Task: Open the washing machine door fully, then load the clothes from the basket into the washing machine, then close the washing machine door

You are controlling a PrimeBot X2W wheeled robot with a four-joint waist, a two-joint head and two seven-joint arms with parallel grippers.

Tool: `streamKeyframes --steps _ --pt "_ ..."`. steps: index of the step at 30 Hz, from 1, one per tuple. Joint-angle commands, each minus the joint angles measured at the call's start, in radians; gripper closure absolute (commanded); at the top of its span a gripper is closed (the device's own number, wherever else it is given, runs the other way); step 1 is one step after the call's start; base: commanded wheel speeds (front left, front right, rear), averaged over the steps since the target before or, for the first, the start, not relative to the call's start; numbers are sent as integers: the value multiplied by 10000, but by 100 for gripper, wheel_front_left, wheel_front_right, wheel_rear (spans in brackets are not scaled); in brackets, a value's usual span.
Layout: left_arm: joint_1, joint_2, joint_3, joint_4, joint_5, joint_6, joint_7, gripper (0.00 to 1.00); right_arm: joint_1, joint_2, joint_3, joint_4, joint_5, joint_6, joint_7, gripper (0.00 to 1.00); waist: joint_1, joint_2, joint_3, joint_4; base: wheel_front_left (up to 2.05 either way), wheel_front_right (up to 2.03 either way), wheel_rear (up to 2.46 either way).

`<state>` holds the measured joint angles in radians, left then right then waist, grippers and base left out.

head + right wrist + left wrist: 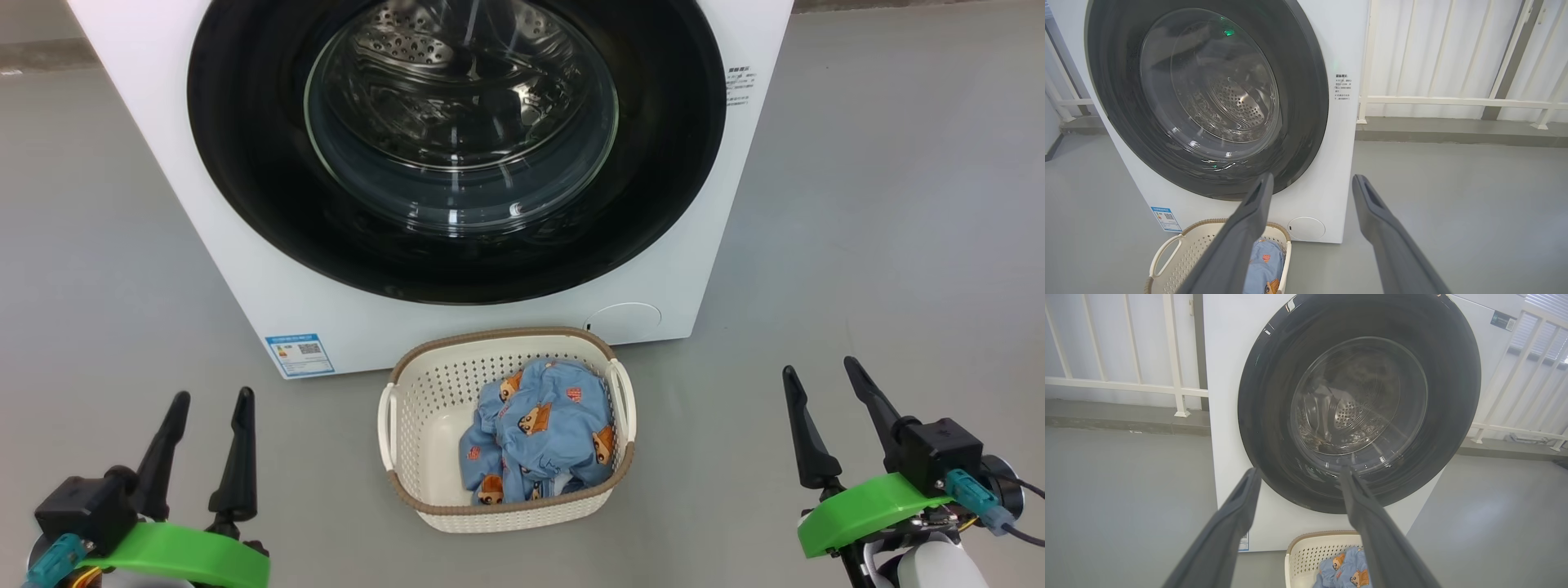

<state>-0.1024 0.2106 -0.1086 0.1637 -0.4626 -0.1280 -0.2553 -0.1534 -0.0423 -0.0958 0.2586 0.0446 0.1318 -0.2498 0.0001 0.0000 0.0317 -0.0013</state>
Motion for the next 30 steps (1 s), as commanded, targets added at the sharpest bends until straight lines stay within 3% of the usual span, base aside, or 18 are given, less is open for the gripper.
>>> streamKeyframes --steps 1,30 --pt "-430 340 328 -150 25 -27 -65 0 -291 -80 305 -201 256 -11 -120 0 -1 0 13 -5 0 0 0" --pt "-501 523 222 169 241 -27 -65 0 -317 -80 180 -113 602 -11 -120 0 -1 0 10 80 2 2 -3"
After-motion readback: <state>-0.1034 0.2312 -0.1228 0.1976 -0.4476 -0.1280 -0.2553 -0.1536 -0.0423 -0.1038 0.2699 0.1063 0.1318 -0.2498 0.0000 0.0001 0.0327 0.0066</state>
